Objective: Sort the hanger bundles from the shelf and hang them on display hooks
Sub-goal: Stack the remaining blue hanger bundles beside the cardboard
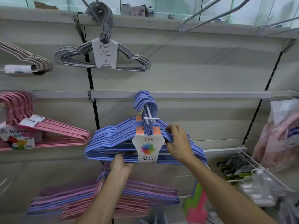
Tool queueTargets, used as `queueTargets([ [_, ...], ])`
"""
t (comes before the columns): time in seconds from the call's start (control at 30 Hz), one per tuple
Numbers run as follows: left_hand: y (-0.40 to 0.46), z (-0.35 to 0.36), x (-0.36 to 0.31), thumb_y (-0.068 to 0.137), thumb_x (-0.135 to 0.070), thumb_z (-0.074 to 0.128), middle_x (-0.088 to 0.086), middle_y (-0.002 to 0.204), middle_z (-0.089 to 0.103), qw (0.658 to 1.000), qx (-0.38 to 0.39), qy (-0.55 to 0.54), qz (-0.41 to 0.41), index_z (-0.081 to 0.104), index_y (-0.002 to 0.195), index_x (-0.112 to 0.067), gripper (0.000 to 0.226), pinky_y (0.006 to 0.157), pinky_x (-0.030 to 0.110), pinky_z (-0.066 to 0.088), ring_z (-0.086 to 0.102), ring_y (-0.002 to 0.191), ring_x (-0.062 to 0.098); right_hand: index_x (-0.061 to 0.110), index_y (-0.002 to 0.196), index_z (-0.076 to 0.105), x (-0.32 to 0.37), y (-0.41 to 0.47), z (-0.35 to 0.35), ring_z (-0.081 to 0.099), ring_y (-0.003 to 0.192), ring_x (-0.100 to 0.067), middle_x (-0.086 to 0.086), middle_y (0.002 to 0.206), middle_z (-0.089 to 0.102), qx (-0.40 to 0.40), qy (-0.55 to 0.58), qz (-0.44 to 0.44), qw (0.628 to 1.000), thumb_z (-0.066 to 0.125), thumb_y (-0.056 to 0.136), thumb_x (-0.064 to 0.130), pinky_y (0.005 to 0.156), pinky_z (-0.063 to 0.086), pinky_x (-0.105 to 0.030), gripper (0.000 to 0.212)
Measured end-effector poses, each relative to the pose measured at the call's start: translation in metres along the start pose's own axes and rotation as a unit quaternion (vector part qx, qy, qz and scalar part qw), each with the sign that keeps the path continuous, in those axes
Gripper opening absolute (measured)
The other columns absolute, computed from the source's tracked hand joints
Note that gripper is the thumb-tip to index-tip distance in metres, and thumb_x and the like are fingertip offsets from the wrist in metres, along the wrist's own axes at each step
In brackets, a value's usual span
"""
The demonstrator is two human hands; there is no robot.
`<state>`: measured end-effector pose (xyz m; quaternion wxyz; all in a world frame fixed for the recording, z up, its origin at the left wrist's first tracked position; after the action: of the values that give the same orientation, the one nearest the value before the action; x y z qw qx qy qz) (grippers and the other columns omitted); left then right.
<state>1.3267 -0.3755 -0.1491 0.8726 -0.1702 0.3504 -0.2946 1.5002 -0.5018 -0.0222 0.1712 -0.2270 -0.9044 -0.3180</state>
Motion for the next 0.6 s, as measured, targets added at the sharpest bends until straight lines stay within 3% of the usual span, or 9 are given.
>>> queueTargets([
  [0.27,0.007,-0.011,0.0,0.099,0.004,0.043,0.022,0.138,0.051,1.0,-0.013,-0.019,-0.014,0.048,0.14,-0.009,0.043,0.095,0.059,0.047,0.058,0.102,0.038,0.012,0.116,0.055,-0.005,0.002,0.012,0.046,0.107,-0.033,-0.009,0.114,0.053,0.016,0.006,0.021,1.0,0.06,0.076,-0.002,0.085,0.041,-0.045,0.043],
  [0.43,0.004,-0.017,0.002,0.1,0.0,0.044,0.024,0.144,0.045,1.0,-0.004,0.003,-0.022,0.045,0.141,-0.006,0.041,0.102,0.061,0.042,0.047,0.129,0.042,0.014,0.119,0.053,-0.006,0.002,0.012,0.047,0.113,-0.031,-0.008,0.12,0.053,0.023,-0.008,0.037,0.999,0.063,0.079,-0.001,0.09,0.041,-0.043,0.044],
  [0.6,-0.018,-0.027,0.004,0.102,-0.006,0.047,0.024,0.15,0.037,0.995,0.017,0.084,-0.045,0.042,0.141,-0.002,0.04,0.109,0.059,0.038,0.04,0.136,0.043,0.017,0.131,0.049,-0.008,-0.006,-0.001,0.047,0.12,-0.032,-0.01,0.129,0.049,0.062,-0.03,0.086,0.994,0.078,0.081,0.026,0.1,0.042,-0.047,0.058],
])
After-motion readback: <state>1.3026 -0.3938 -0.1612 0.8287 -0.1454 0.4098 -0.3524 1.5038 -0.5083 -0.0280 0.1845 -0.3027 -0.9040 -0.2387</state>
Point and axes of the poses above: each hand's wrist, its own y-axis towards the middle knuckle, its own z-axis out of the palm, x = y × z, the point moved 9 cm from there along y, towards the middle knuckle
